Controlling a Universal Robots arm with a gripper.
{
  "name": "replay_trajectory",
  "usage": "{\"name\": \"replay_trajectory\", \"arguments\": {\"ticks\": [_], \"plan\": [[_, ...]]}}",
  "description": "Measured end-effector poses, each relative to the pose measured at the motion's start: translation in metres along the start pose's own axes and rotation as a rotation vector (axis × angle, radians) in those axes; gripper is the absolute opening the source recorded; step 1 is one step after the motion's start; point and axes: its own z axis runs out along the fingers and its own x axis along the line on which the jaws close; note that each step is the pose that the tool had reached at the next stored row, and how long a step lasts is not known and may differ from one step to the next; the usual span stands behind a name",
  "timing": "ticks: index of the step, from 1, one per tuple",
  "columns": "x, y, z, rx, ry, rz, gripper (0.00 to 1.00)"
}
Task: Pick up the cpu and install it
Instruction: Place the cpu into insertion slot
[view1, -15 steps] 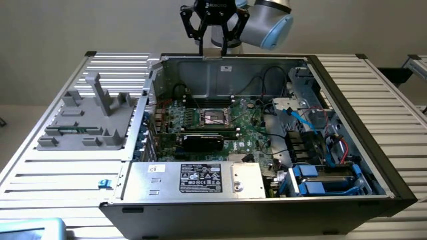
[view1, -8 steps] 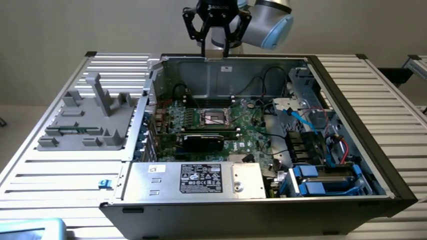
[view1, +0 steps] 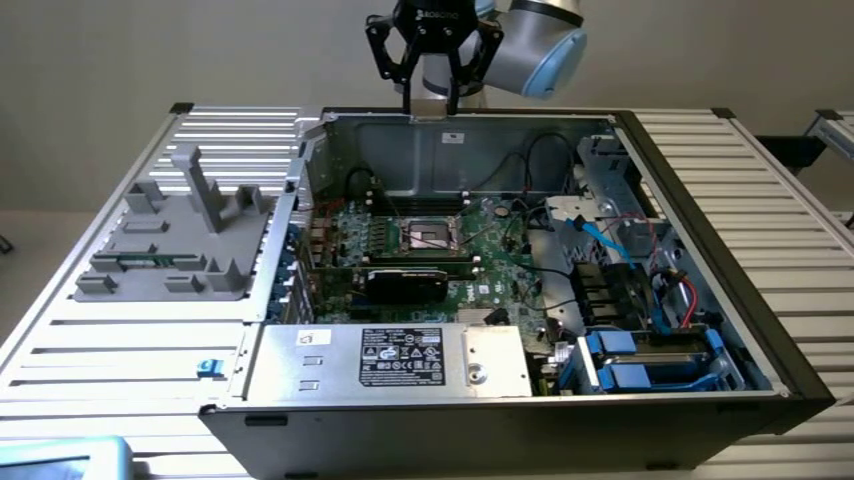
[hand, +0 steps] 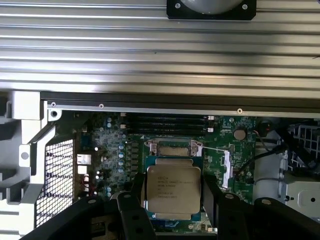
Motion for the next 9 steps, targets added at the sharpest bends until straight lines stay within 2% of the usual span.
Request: {"name": "replay_trajectory", "arguments": {"ticks": [6, 9], "plan": [[0.0000, 0.0000, 0.0000, -0.0001, 0.0000, 0.003, 0.55], [-0.0001, 0.0000, 0.0000, -0.0012, -0.0018, 0.036, 0.55]]}}
